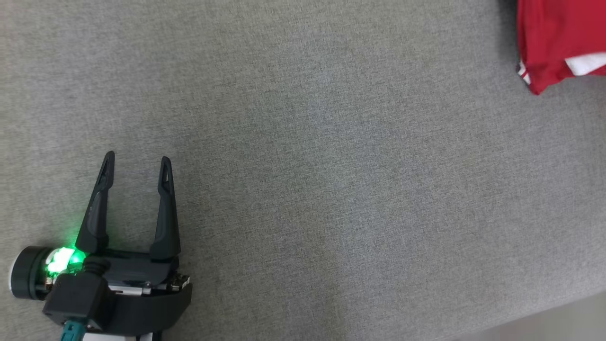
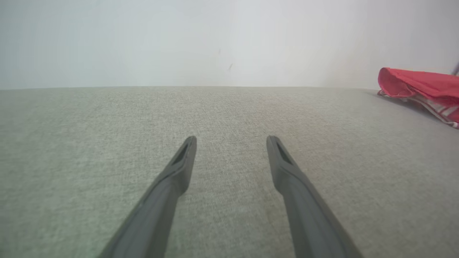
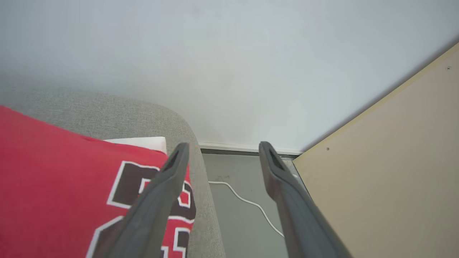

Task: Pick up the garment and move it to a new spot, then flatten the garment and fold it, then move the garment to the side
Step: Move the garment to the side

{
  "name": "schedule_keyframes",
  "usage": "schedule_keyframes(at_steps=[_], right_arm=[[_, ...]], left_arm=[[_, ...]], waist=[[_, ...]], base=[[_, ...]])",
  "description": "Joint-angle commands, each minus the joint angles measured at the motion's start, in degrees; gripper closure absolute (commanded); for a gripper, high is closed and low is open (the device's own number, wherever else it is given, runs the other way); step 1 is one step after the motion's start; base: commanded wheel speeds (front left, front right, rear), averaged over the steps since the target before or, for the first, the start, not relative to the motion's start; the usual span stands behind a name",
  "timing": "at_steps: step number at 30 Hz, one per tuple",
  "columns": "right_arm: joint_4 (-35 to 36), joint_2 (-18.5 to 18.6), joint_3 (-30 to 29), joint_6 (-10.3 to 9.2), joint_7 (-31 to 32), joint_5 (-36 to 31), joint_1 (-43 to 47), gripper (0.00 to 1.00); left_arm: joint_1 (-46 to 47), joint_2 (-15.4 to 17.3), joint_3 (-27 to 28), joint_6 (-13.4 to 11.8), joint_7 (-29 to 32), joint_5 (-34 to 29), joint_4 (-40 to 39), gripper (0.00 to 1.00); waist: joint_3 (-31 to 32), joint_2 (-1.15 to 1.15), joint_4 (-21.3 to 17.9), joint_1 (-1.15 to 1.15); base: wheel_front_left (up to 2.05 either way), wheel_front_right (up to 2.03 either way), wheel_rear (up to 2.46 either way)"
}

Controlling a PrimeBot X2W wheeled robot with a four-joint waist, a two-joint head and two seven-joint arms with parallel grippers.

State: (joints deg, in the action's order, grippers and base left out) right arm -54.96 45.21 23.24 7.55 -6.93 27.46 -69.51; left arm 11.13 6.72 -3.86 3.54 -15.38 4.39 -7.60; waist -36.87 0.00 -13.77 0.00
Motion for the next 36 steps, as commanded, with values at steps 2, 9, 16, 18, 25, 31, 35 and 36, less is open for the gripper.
schedule_keyframes(at_steps=[2, 9, 16, 18, 25, 31, 35, 36], right_arm=[[-0.45, -0.95, 0.29, -0.17, -1.43, -0.89, -0.82, 0.0], [1.36, -4.06, 2.12, -0.17, -6.2, -1.69, 0.01, 0.0], [6.23, -8.98, 2.38, -0.17, -8.05, -0.26, 5.07, 0.0], [7.77, -10.31, 1.88, -0.17, -8.22, -0.2, 7.74, 0.0], [14.55, -14.45, -1.4, -0.17, -8.27, -1.08, 18.92, 0.0], [19.72, -18.23, -5.51, -0.17, -8.28, -1.79, 29.88, 0.0], [21.77, -20.07, -7.49, -0.17, -8.29, -2.0, 35.09, 0.0], [22.44, -20.66, -8.09, -0.17, -8.29, -2.11, 36.63, 0.0]], left_arm=[[-0.22, -0.06, 0.44, -0.19, 0.43, 1.03, 2.28, 0.0], [-2.65, -1.48, 1.13, -0.57, 0.18, 2.54, 3.52, 0.0], [-6.85, -2.36, 2.96, -0.74, 0.17, 4.18, 5.34, 0.0], [-8.13, -2.59, 3.45, -0.74, 0.17, 4.25, 5.86, 0.0], [-12.44, -3.12, 4.36, -0.53, 0.17, 4.72, 6.6, 0.0], [-14.53, -3.4, 5.12, -0.29, 0.17, 5.23, 7.3, 0.0], [-14.95, -3.5, 5.36, -0.21, 0.17, 5.43, 7.8, 0.0], [-15.07, -3.53, 5.39, -0.11, 0.17, 5.49, 7.91, 0.0]], waist=[[1.34, 0.0, 0.54, 0.0], [8.61, 0.0, 2.98, 0.0], [17.73, 0.0, 6.22, 0.0], [20.42, 0.0, 7.21, 0.0], [27.01, 0.0, 9.81, 0.0], [30.52, 0.0, 11.08, 0.0], [31.59, 0.0, 11.6, 0.0], [31.81, 0.0, 11.71, 0.0]], base=[[0.0, 0.0, 0.0], [0.0, 0.0, 0.0], [0.0, 0.0, 0.0], [0.0, 0.0, 0.0], [0.0, 0.0, 0.0], [0.0, 0.0, 0.0], [0.0, 0.0, 0.0], [0.0, 0.0, 0.0]])
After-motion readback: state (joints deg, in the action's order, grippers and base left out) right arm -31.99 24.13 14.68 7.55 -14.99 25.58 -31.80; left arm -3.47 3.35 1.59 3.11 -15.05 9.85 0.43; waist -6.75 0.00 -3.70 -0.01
